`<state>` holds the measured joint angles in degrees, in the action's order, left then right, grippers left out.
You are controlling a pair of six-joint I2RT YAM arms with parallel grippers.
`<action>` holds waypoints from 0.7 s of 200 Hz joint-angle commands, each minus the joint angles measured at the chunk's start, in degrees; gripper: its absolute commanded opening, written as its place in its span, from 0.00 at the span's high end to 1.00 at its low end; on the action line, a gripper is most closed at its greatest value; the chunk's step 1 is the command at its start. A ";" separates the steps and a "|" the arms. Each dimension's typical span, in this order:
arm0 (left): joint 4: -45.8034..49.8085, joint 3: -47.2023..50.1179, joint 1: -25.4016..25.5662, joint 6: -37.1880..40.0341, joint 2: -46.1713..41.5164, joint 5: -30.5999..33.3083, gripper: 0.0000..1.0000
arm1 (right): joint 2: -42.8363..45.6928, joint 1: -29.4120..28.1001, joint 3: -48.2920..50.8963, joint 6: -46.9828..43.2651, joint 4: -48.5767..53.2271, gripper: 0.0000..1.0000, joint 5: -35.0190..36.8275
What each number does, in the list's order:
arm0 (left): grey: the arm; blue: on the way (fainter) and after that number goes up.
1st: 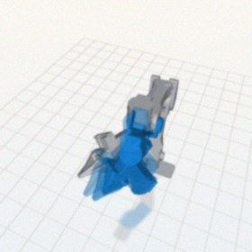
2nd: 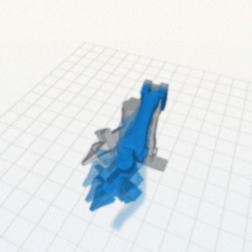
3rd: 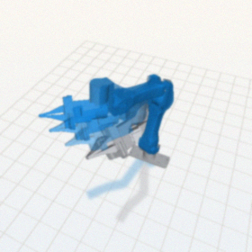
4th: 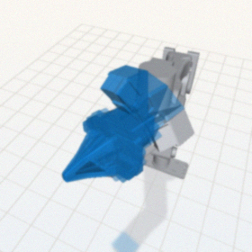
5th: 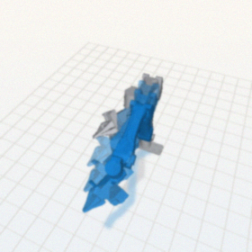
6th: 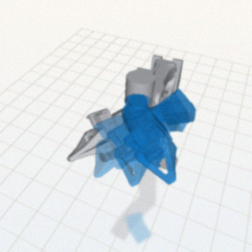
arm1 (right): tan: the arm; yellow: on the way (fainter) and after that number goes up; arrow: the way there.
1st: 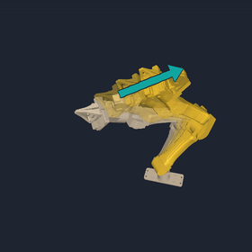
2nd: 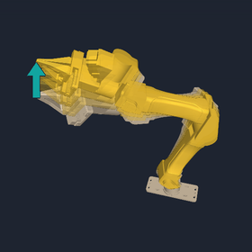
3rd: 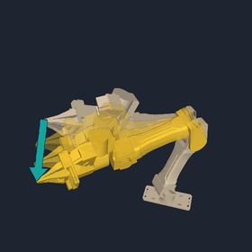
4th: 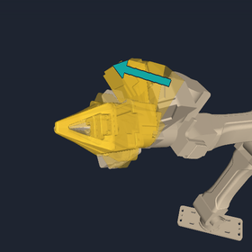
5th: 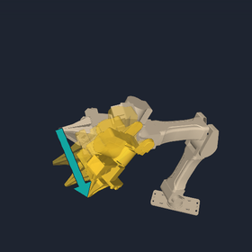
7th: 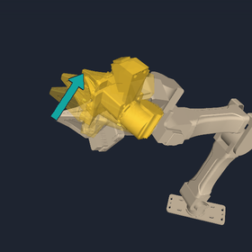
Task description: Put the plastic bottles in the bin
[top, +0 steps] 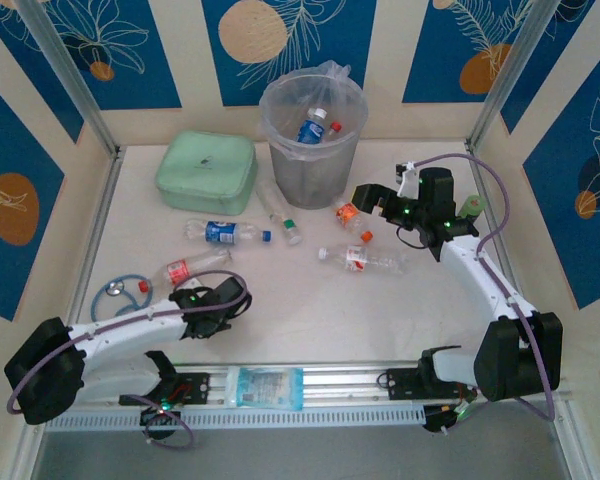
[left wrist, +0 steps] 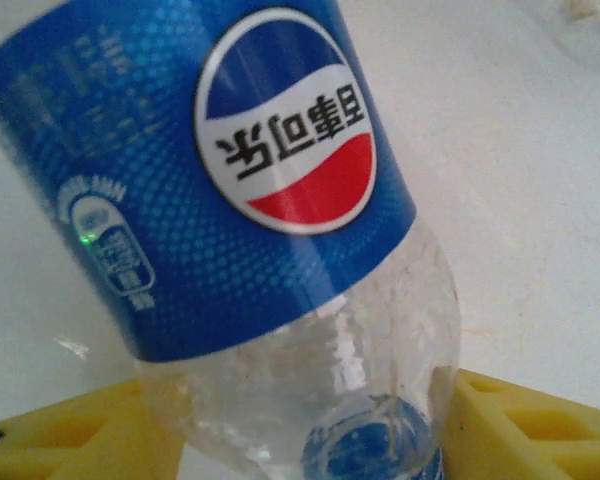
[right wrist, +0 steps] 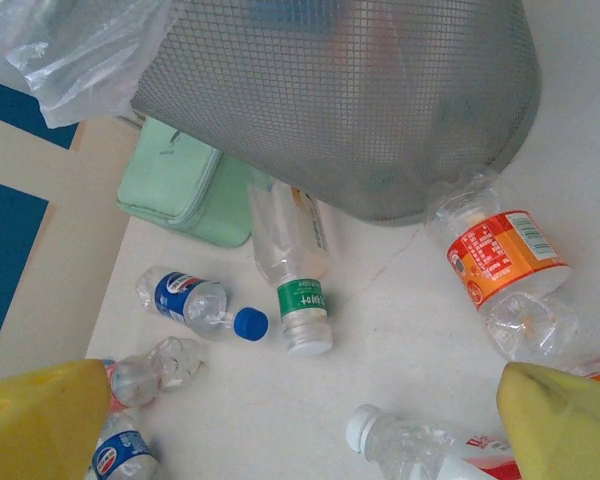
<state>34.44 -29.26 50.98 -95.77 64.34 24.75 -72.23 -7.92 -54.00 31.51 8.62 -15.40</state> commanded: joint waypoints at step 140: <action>-17.15 -12.25 4.21 44.00 1.23 -2.08 0.60 | 3.45 -1.61 -3.82 -5.14 5.00 0.06 -19.38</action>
<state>32.36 -39.92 54.48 -74.08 63.81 29.12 -69.93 -9.32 -55.66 30.46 9.54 -24.29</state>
